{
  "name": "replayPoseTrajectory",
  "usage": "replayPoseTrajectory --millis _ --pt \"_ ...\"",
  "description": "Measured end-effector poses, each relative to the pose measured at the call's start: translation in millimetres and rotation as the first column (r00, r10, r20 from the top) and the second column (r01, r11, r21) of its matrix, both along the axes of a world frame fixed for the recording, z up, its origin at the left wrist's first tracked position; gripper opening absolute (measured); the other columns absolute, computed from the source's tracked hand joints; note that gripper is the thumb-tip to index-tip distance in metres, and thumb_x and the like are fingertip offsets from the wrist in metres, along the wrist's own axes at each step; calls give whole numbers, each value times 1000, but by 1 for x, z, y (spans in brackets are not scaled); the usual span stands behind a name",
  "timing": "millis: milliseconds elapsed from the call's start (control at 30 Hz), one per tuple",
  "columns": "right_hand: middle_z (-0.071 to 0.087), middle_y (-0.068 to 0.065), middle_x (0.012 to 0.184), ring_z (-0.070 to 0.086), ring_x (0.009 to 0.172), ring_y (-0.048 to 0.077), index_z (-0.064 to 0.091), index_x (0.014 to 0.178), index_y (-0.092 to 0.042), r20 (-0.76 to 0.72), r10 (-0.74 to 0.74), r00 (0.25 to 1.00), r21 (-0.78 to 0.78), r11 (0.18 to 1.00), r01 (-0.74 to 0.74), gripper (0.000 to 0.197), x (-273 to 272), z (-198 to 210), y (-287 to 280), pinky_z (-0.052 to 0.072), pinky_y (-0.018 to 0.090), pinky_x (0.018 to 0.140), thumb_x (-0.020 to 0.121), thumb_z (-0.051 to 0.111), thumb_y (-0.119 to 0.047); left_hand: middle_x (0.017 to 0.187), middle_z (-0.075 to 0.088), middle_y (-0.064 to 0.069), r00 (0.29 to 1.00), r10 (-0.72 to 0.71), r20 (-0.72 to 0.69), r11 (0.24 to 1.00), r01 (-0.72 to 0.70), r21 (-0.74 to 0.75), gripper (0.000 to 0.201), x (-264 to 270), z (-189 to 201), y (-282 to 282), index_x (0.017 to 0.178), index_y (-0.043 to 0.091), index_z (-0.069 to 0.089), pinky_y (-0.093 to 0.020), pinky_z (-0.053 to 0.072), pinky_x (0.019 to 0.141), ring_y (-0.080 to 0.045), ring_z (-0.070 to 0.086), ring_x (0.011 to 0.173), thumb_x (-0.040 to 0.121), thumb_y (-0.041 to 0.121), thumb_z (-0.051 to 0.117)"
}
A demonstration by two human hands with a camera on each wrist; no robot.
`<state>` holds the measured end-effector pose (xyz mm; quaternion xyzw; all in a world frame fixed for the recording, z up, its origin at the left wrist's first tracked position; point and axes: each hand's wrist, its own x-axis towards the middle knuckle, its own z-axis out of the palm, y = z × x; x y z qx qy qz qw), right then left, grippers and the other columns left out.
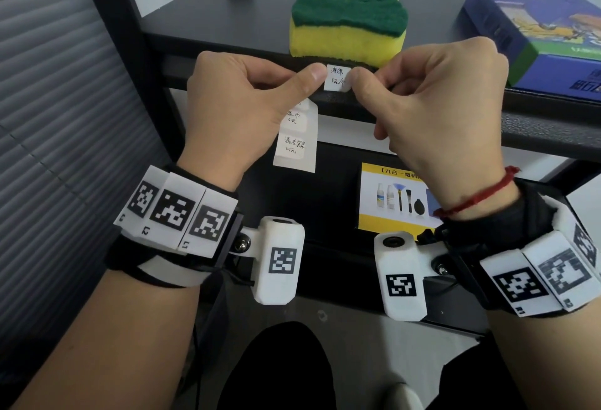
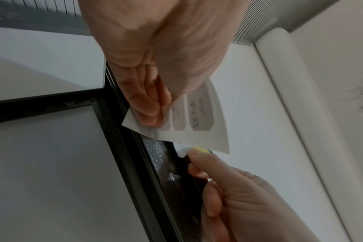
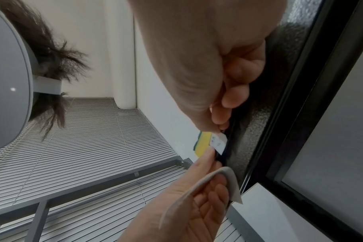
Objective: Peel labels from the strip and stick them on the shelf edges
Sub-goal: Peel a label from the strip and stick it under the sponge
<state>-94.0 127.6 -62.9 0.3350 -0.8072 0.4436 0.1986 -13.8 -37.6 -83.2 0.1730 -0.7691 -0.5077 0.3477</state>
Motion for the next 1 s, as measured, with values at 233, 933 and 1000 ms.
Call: replayPoseTrajectory --millis 233,933,1000 --pt "59 -11 43 58 40 9 70 59 -17 3 12 1000 5 1000 -12 33 1 0 3 40 18 56 87 68 -35 73 80 8 1000 -20 1 1000 20 18 28 1 -2 0 75 29 82 -43 64 80 -12 77 72 71 56 86" --pt "62 -11 46 64 57 12 71 61 -17 -21 -5 1000 61 998 7 34 0 0 3 56 39 72 84 72 -42 75 81 5 999 -47 -6 999 47 17 21 -1 -3 -2 74 31 81 -48 64 82 -19 79 75 68 49 90" --pt "61 -13 46 62 50 10 71 61 -17 -7 -1 1000 36 999 1 35 0 0 4 54 35 69 85 72 -44 75 81 6 998 -55 -2 998 55 18 21 0 -2 -3 74 31 81 -46 65 81 -17 78 75 70 49 90"
